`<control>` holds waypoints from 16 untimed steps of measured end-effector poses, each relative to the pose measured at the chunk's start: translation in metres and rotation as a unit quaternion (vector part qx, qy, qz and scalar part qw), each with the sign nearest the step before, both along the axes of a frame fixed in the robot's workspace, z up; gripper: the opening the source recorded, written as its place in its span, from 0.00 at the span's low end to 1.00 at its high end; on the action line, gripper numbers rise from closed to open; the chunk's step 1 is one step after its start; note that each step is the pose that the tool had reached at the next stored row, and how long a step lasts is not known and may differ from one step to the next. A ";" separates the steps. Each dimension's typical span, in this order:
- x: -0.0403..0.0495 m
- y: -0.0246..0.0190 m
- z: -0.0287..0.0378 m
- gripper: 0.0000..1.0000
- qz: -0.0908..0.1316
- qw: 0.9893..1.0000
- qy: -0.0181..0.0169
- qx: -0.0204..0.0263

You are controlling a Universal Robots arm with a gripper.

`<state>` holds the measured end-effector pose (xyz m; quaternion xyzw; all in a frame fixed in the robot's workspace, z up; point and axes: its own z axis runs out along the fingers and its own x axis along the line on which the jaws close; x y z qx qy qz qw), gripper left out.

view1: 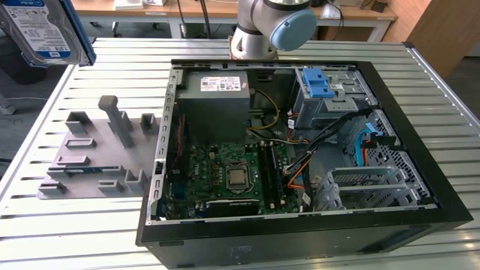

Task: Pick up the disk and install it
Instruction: 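Pick up the disk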

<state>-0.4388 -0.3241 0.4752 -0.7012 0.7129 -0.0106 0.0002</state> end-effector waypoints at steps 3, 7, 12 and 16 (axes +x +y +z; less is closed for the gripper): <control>0.0000 0.0000 0.0012 0.37 0.000 1.000 0.000 0.000; 0.0000 0.0000 0.0062 0.37 0.000 1.000 0.000 0.000; 0.0000 0.0000 0.0072 0.37 0.000 1.000 0.000 0.000; 0.0000 0.0000 0.0074 0.37 0.000 1.000 0.000 0.000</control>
